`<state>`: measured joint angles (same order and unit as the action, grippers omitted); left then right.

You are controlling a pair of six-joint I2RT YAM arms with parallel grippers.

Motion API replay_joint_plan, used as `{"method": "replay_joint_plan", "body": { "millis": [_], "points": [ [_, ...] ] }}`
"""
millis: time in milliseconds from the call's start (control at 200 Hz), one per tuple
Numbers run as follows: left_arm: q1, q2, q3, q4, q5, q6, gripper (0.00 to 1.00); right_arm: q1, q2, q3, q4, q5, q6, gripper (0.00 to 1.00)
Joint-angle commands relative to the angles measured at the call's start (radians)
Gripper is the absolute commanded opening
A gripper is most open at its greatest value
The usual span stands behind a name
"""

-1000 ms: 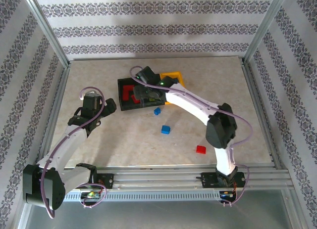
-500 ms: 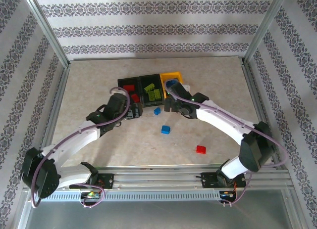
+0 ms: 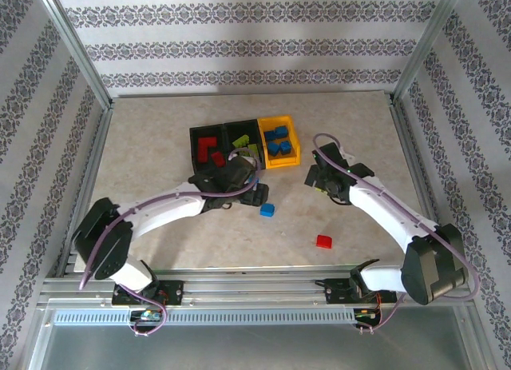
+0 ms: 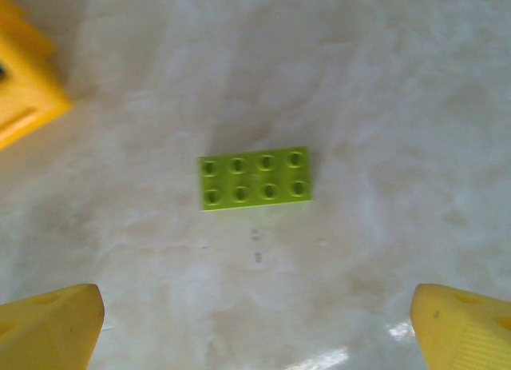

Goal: Sort the legos into containers by color
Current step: Pick up the lego from the center of the table.

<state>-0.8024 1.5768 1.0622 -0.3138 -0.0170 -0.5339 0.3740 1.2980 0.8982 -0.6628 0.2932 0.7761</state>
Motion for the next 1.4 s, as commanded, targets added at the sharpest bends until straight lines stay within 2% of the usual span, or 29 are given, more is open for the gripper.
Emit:
{"method": "replay_joint_plan", "body": {
  "millis": [0,325,635,775,849,1044,1394],
  "points": [
    [-0.040,0.058,0.053,-0.068,0.051,0.057,0.90,-0.042,-0.038,-0.042,-0.020,-0.022,0.018,0.98],
    [-0.084,0.216,0.144,-0.140,0.059,0.071,0.81,-0.149,-0.072,-0.100,-0.008,-0.063,0.003,0.98],
    [-0.089,0.328,0.219,-0.192,0.044,0.087,0.77,-0.175,-0.069,-0.104,0.009,-0.086,-0.003,0.98],
    [-0.090,0.357,0.235,-0.190,0.036,0.093,0.68,-0.176,-0.066,-0.106,0.017,-0.091,0.001,0.98],
    [-0.089,0.367,0.242,-0.190,0.027,0.099,0.58,-0.176,-0.066,-0.108,0.018,-0.092,0.004,0.98],
    [-0.089,0.390,0.259,-0.202,0.003,0.112,0.41,-0.176,-0.068,-0.116,0.029,-0.095,0.010,0.98],
    [-0.070,0.367,0.360,-0.203,-0.083,0.169,0.37,-0.176,-0.080,-0.137,0.049,-0.099,0.017,0.98]
  ]
}}
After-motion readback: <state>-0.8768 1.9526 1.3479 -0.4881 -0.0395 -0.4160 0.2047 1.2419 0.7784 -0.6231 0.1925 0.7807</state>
